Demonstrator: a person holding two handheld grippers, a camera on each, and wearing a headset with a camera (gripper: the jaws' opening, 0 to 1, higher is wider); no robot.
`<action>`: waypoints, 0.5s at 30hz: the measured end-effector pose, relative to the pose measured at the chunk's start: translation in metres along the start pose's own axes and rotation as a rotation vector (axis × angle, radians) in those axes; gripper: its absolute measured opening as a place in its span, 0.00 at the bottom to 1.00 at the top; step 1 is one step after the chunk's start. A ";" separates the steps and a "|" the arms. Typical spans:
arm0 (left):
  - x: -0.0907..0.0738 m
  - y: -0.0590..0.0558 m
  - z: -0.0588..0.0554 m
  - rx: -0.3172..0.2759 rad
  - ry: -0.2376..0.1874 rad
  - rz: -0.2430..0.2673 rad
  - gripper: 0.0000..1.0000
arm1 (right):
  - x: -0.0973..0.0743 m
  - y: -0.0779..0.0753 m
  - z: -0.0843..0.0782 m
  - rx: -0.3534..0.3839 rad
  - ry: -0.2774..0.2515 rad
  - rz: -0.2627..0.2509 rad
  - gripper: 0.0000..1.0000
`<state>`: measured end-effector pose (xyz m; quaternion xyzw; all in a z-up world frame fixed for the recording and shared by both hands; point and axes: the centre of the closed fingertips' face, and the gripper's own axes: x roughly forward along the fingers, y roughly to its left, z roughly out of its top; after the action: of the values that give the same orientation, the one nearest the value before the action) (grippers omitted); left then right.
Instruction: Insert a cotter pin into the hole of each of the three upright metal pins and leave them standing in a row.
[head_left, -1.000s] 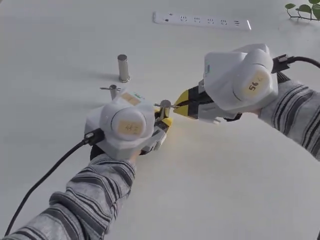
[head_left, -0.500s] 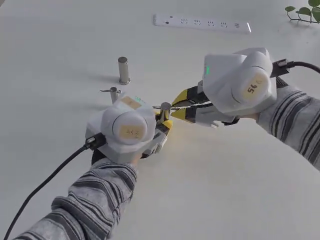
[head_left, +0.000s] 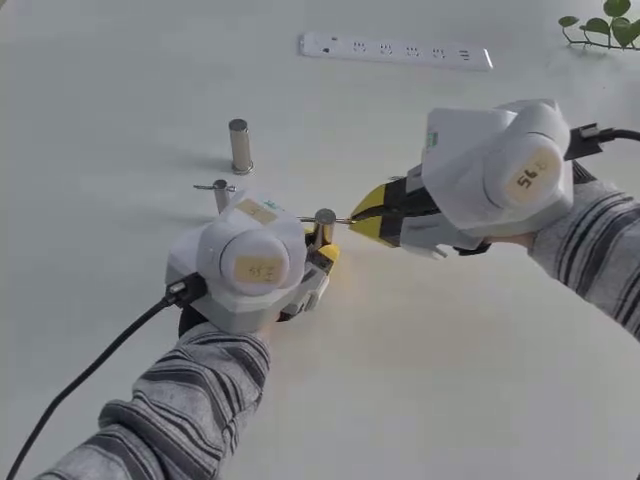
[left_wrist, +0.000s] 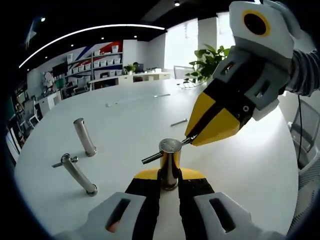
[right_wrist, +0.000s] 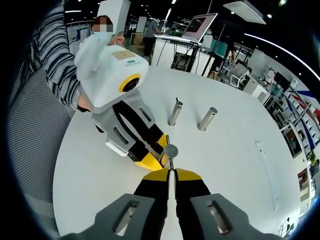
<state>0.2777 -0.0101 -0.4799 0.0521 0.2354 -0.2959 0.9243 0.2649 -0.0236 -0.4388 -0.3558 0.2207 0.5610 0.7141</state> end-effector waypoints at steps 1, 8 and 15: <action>0.000 0.000 0.000 -0.001 0.000 0.000 0.09 | 0.000 0.000 0.000 0.001 0.000 -0.001 0.00; 0.000 0.000 0.000 -0.005 0.000 0.003 0.09 | 0.001 0.000 0.002 0.008 -0.004 -0.003 0.00; 0.000 0.000 0.000 -0.006 0.003 0.004 0.09 | 0.003 0.001 0.005 0.009 -0.011 0.002 0.00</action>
<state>0.2775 -0.0105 -0.4802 0.0500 0.2375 -0.2934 0.9247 0.2643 -0.0180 -0.4384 -0.3492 0.2199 0.5627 0.7163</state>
